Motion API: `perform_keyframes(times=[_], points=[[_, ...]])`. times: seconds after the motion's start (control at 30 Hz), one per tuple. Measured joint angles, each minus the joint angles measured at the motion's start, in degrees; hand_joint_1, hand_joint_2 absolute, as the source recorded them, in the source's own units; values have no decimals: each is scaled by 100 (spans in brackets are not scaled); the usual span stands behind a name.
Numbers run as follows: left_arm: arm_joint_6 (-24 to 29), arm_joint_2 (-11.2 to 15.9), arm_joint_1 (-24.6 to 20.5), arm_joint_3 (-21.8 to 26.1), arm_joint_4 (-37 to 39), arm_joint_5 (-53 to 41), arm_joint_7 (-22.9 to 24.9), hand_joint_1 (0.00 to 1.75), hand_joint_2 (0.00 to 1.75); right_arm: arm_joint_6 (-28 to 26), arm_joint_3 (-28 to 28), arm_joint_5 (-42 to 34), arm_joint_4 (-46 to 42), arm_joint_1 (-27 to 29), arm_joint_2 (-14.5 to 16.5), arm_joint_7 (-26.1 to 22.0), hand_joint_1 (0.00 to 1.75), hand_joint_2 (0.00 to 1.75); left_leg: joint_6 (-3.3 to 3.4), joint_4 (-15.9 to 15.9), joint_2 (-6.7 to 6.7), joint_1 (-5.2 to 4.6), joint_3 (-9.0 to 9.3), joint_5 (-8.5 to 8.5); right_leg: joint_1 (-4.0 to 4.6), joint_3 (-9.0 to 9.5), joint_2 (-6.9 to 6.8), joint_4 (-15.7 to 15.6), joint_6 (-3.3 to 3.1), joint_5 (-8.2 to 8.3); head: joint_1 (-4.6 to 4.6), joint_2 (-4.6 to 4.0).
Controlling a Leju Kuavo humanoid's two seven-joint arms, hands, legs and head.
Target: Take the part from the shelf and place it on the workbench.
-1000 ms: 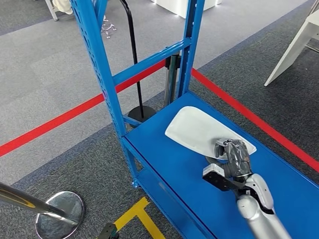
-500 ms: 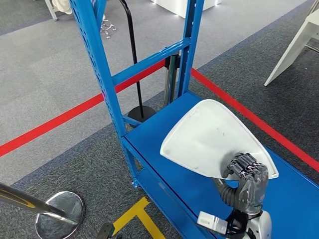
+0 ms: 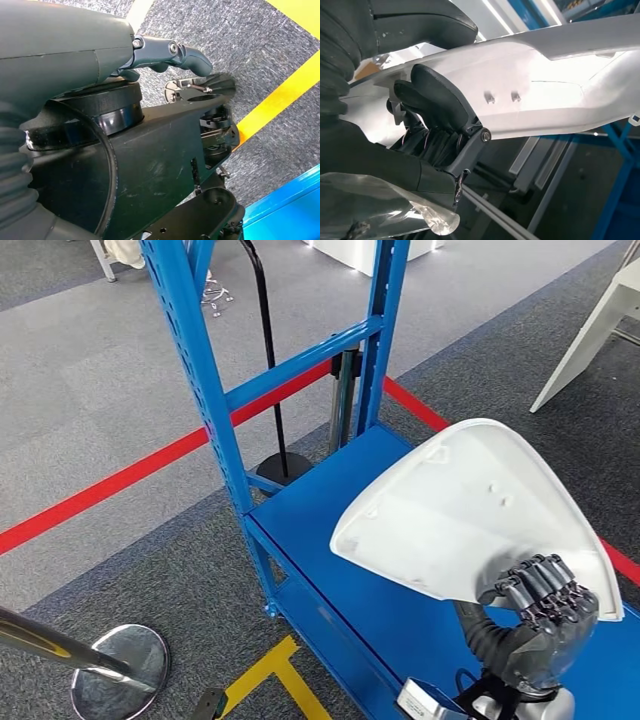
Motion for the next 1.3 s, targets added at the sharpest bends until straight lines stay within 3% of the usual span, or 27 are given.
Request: perform_keyframes(times=[1.0,1.3], points=[[8,15,13,-2,0,121,-176,0,175,1,-347,-330,-1035,72,136,-7,175,175,0,0,0,0,0,0,0,1,-1,0,0,0,0,0],[22,15,12,-7,0,179,-176,0,175,1,-258,-79,-1241,68,137,-10,175,175,0,0,0,0,0,0,0,1,-1,0,0,0,0,0]])
